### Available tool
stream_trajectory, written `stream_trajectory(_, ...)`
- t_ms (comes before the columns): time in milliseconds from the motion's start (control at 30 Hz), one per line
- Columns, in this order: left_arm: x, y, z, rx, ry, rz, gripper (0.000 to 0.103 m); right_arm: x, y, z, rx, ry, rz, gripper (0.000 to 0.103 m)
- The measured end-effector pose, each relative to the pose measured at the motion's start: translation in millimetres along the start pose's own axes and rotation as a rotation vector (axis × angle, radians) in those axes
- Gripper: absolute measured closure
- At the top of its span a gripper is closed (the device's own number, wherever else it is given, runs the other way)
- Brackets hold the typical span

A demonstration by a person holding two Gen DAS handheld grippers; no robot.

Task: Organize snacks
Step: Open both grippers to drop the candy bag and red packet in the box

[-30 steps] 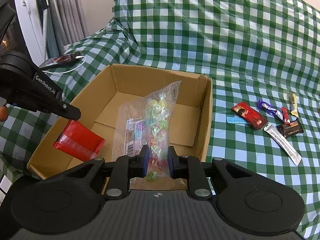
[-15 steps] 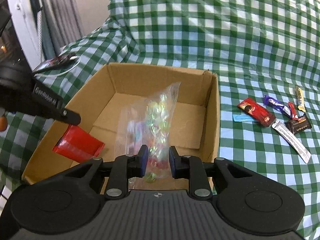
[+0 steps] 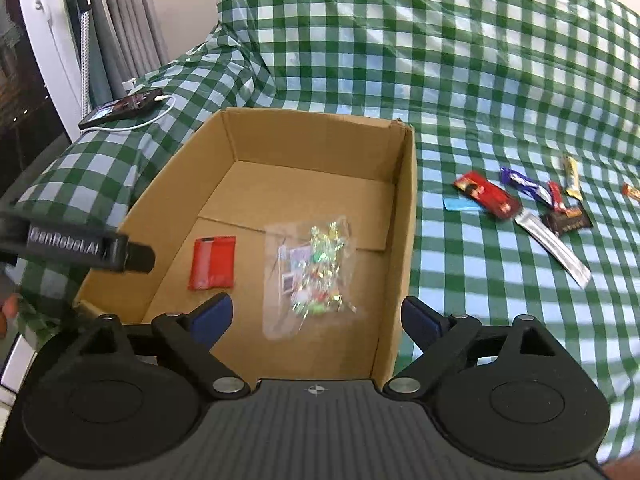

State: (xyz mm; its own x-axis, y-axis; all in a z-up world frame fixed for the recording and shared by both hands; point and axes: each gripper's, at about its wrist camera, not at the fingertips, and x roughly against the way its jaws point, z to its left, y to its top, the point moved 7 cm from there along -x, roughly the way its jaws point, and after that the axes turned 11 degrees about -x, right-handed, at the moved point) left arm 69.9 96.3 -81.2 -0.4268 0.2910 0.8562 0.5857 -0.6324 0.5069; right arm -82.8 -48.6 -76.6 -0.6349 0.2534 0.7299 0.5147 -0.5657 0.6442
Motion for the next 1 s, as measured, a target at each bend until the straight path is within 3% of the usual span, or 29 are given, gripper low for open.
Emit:
stream_trajectory(500, 62.8, -23.0, -16.0, -0.007, 0.006, -0.106, 0.0, 76.3, -22.2, 11.4, 0.028, -0.001, -0.117, 0.003)
stream_trajectory(1000, 90.2, -31.7, -19.7, -0.014, 0.026, -0.148, 0.0, 103.0, -33.3, 11.9, 0.001, 0.009, -0.159, 0.002)
